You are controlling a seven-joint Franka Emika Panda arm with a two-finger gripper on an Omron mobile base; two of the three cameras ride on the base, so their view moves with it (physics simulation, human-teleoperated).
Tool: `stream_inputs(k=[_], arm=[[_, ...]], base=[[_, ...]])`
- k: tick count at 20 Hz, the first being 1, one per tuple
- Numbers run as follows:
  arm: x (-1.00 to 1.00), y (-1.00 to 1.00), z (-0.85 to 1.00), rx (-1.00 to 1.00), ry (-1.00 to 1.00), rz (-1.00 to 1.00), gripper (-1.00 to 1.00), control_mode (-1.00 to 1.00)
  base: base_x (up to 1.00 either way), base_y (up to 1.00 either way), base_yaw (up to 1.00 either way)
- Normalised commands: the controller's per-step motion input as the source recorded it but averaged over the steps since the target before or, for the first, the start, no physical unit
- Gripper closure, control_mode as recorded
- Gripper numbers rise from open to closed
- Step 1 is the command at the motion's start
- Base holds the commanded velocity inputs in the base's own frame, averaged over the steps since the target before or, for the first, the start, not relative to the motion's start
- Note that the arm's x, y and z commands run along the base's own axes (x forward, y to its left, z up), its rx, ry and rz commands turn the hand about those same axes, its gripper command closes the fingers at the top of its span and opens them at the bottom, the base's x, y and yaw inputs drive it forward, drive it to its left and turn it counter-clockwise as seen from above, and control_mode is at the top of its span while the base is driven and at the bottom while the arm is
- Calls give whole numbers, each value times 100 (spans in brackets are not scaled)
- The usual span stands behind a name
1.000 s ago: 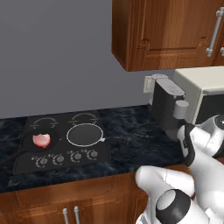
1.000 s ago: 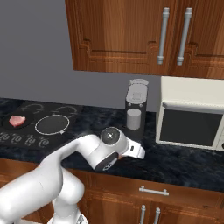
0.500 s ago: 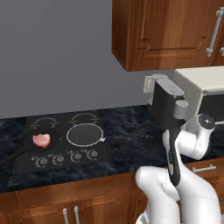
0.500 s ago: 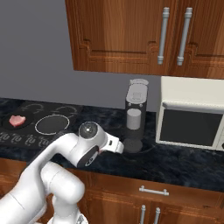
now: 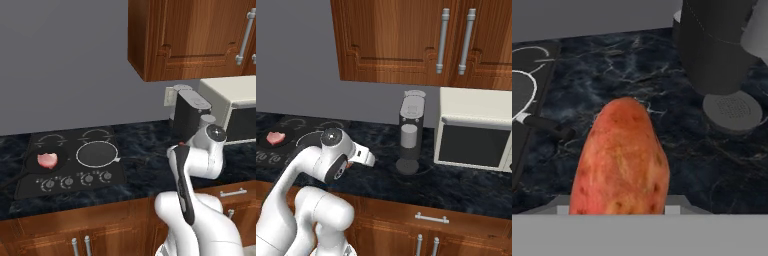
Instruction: Place both pans onto different burners. Then place the sweet potato and the steak on different pans.
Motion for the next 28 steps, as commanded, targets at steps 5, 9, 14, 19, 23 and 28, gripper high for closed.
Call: stream_inputs(k=[5, 9, 14, 19, 23, 28], arm=[[8, 82, 0, 0, 0, 3, 100, -100], [11, 76, 0, 0, 0, 3, 100, -100], [16, 62, 2, 0, 0, 1, 100, -100], [23, 45, 9, 0, 0, 0, 100, -100], [36, 39, 12, 0, 0, 0, 100, -100], [46, 39, 6, 0, 0, 0, 100, -100]], base=[[0, 0, 0], [0, 0, 0], [0, 0, 0], [0, 0, 0], [0, 0, 0], [0, 0, 0]])
